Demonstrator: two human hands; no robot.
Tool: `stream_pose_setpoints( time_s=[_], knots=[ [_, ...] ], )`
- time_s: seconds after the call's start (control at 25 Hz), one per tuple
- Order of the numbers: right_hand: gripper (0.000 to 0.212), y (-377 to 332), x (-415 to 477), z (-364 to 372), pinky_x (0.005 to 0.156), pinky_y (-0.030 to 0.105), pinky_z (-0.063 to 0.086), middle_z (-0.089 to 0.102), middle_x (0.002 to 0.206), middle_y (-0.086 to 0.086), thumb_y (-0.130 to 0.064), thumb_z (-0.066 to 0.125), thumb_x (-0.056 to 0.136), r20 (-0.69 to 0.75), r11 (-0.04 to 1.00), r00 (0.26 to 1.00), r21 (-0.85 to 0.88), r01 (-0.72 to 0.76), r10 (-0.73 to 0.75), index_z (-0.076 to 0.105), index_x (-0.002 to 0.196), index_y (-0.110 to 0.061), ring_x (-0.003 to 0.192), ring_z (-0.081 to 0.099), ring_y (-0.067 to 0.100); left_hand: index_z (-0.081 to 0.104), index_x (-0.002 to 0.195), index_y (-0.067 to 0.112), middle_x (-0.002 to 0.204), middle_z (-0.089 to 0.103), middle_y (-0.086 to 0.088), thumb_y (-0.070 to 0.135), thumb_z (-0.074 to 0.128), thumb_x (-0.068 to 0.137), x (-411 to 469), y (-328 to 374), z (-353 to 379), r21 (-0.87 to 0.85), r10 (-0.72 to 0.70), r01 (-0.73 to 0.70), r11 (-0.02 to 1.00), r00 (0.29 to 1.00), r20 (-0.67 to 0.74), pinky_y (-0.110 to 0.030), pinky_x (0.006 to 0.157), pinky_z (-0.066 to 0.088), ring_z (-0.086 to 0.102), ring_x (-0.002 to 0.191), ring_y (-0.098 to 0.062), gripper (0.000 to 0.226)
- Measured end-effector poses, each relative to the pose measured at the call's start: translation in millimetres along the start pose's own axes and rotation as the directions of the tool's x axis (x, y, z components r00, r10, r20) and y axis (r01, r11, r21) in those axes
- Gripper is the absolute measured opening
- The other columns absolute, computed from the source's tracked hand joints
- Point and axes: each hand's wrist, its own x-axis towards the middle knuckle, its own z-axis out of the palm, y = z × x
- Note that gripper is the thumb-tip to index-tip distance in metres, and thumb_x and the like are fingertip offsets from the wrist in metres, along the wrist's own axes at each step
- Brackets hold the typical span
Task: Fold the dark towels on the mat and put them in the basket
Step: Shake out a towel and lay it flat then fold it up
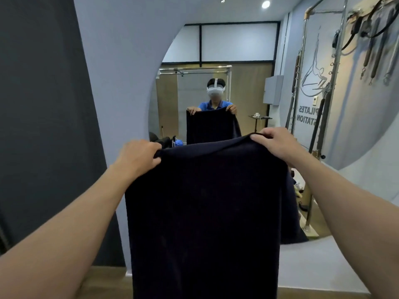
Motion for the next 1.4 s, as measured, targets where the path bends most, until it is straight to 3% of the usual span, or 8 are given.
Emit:
stream_pose_setpoints(
  time_s=[0.28, 0.64, 0.8, 0.88, 0.96, 1.08, 1.16, 1.4],
  knots=[
    [0.005, 11.4, 1.9, -11.2, 0.079, 0.033, 0.046, 0.066, 0.085, -0.001, -0.028, 0.07, 0.088, 0.387, 0.907, 0.911, -0.42, 0.035, 0.144, 0.068, 0.086, -0.023, 0.088, 0.062, 0.022, 0.048, 0.103, 0.009, 0.094, 0.061, -0.024, 0.005, 0.043, 0.09, 18.5, -5.1, -1.1, -0.252, -0.159, 0.131, 0.959, 0.983, -0.093, -0.041, 0.068, 0.039, 0.051, 0.077, -0.037, 0.014],
    [0.018, 56.3, 0.5, -7.7, 0.065, 0.033, 0.049, 0.064, 0.089, 0.006, -0.02, 0.057, 0.09, -0.011, 0.667, 0.94, -0.702, -0.25, 0.34, 0.068, 0.103, -0.014, 0.079, 0.06, 0.026, 0.069, 0.097, 0.008, 0.104, 0.065, -0.014, -0.004, 0.059, 0.083, 36.8, -5.8, -12.7, 0.041, -0.181, 0.183, 0.982, 0.981, -0.066, -0.036, 0.073, 0.043, 0.064, 0.094, -0.038, 0.021],
    [0.012, 51.4, -4.7, 8.1, 0.052, 0.032, 0.053, 0.069, 0.083, 0.015, -0.004, 0.049, 0.094, -0.136, 0.836, 0.851, -0.165, -0.524, 0.507, 0.057, 0.099, -0.01, 0.071, 0.068, 0.031, 0.067, 0.084, 0.01, 0.082, 0.068, -0.016, -0.011, 0.054, 0.081, 24.6, 3.3, 4.4, -0.348, -0.318, 0.294, 0.89, 0.948, -0.013, -0.032, 0.068, 0.047, 0.065, 0.074, -0.034, 0.024],
    [0.021, 46.9, -6.6, 15.7, 0.052, 0.035, 0.059, 0.068, 0.09, 0.018, -0.007, 0.04, 0.101, -0.115, 0.779, 0.785, 0.272, -0.565, 0.609, 0.054, 0.112, -0.017, 0.073, 0.07, 0.033, 0.061, 0.076, 0.011, 0.072, 0.068, -0.015, -0.013, 0.051, 0.083, 19.2, 0.1, 18.6, -0.708, -0.446, 0.404, 0.58, 0.884, 0.139, -0.035, 0.067, 0.058, 0.069, 0.061, -0.028, 0.026],
    [0.024, 49.5, -5.0, 19.6, 0.066, 0.042, 0.062, 0.067, 0.099, 0.016, -0.01, 0.037, 0.101, -0.179, 0.783, 0.793, 0.386, -0.488, 0.583, 0.055, 0.115, -0.019, 0.082, 0.069, 0.032, 0.058, 0.078, 0.015, 0.083, 0.069, -0.013, -0.008, 0.052, 0.083, 8.9, -1.5, 36.0, -0.845, -0.535, 0.429, 0.318, 0.817, 0.214, -0.043, 0.075, 0.061, 0.072, 0.074, -0.03, 0.025],
    [0.022, 42.6, -7.3, 24.1, 0.08, 0.045, 0.06, 0.064, 0.103, 0.009, -0.011, 0.039, 0.101, -0.266, 0.779, 0.783, 0.488, -0.393, 0.562, 0.059, 0.102, -0.02, 0.096, 0.065, 0.026, 0.056, 0.089, 0.018, 0.091, 0.062, 0.0, 0.019, 0.07, 0.082, -5.6, 5.1, 55.2, -0.685, -0.33, 0.257, 0.682, 0.944, 0.025, -0.038, 0.076, 0.05, 0.06, 0.087, -0.023, 0.016],
    [0.024, 31.6, -11.8, 29.1, 0.081, 0.043, 0.059, 0.063, 0.105, 0.008, -0.007, 0.04, 0.099, -0.222, 0.649, 0.764, 0.693, -0.314, 0.606, 0.06, 0.096, -0.02, 0.099, 0.062, 0.022, 0.052, 0.1, 0.018, 0.095, 0.053, 0.003, 0.045, 0.075, 0.079, -10.5, 15.5, 64.3, -0.417, -0.11, 0.109, 0.902, 0.994, 0.022, -0.04, 0.077, 0.05, 0.055, 0.088, -0.022, 0.041],
    [0.009, 39.3, -31.8, 50.6, 0.082, 0.043, 0.059, 0.068, 0.105, 0.008, -0.011, 0.065, 0.087, -0.081, 0.275, 0.648, 0.94, -0.203, 0.757, 0.062, 0.096, -0.011, 0.097, 0.063, 0.02, 0.064, 0.103, 0.006, 0.102, 0.062, -0.014, 0.018, 0.043, 0.098, -9.8, 34.6, 88.7, -0.096, -0.291, 0.304, 0.948, 0.948, 0.13, -0.038, 0.075, 0.044, 0.061, 0.092, -0.032, 0.025]
  ],
)
